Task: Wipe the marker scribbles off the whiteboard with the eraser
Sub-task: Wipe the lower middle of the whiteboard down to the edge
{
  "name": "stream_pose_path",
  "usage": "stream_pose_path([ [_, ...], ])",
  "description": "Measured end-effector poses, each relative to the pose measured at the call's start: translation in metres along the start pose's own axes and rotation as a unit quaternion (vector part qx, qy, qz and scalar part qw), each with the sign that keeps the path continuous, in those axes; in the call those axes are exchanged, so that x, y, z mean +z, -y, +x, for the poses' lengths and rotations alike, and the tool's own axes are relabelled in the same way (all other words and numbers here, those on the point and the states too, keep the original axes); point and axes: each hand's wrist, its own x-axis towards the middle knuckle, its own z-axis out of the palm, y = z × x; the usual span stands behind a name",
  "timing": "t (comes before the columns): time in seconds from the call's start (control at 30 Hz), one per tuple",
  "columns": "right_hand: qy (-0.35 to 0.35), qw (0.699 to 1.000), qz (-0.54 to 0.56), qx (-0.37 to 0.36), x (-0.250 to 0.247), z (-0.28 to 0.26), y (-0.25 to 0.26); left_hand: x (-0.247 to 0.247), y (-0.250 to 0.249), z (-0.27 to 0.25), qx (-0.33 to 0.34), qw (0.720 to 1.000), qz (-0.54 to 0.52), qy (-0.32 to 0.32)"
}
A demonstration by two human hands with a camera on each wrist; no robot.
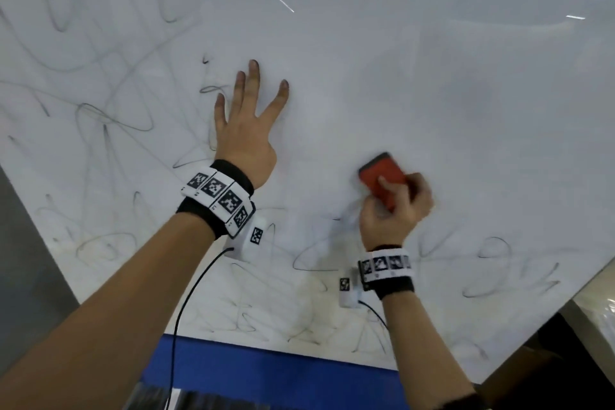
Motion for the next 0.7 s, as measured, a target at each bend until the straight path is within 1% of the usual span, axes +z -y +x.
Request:
stream_pose_path([
  [0.07, 0.127, 0.988, -0.024, -0.088, 0.025, -0.043, 0.017, -0.003, 0.002, 0.002, 0.001, 1.000, 0.007, 0.022],
  [0.1, 0.175, 0.977, -0.033, -0.119, 0.030, -0.057, 0.019, -0.004, 0.003, 0.002, 0.001, 0.999, 0.012, 0.030],
  [0.17, 0.235, 0.961, -0.033, -0.144, 0.027, -0.061, 0.016, -0.005, 0.004, 0.001, 0.007, 1.000, 0.018, 0.024],
  [0.2, 0.244, 0.959, -0.030, -0.145, 0.019, -0.052, 0.012, -0.004, 0.003, -0.001, 0.017, 1.000, 0.020, 0.009],
  [0.23, 0.235, 0.963, -0.029, -0.131, 0.008, -0.040, 0.007, -0.004, 0.002, -0.004, 0.030, 0.999, 0.024, -0.012],
  [0.27, 0.203, 0.974, -0.029, -0.098, -0.006, -0.027, 0.001, -0.001, 0.000, -0.008, 0.047, 0.998, 0.028, -0.031],
  [0.33, 0.088, 0.996, -0.023, -0.009, -0.036, 0.003, -0.019, 0.007, -0.007, -0.018, 0.082, 0.995, 0.031, -0.053],
  [0.37, 0.031, 0.999, -0.016, 0.039, -0.051, 0.017, -0.031, 0.012, -0.012, -0.023, 0.100, 0.993, 0.030, -0.048],
  [0.43, -0.065, 0.991, -0.002, 0.118, -0.071, 0.035, -0.049, 0.023, -0.019, -0.033, 0.127, 0.991, 0.034, -0.022],
  [0.47, -0.102, 0.985, 0.002, 0.141, -0.073, 0.038, -0.052, 0.028, -0.022, -0.036, 0.137, 0.990, 0.041, -0.010],
  [0.5, -0.126, 0.980, 0.004, 0.153, -0.068, 0.036, -0.052, 0.032, -0.024, -0.038, 0.142, 0.989, 0.049, -0.002],
  [0.53, -0.135, 0.978, 0.004, 0.158, -0.057, 0.030, -0.048, 0.034, -0.025, -0.038, 0.145, 0.988, 0.055, 0.003],
  [0.57, -0.123, 0.981, 0.002, 0.148, -0.042, 0.018, -0.040, 0.035, -0.025, -0.038, 0.145, 0.988, 0.057, 0.006],
  [0.6, -0.086, 0.989, -0.003, 0.119, -0.025, 0.002, -0.030, 0.036, -0.024, -0.036, 0.145, 0.988, 0.056, 0.009],
  [0.67, 0.042, 0.999, -0.030, 0.017, 0.005, -0.044, -0.015, 0.037, -0.023, -0.034, 0.146, 0.988, 0.054, 0.012],
  [0.7, 0.111, 0.991, -0.058, -0.048, 0.015, -0.070, -0.012, 0.037, -0.023, -0.033, 0.145, 0.988, 0.054, 0.014],
])
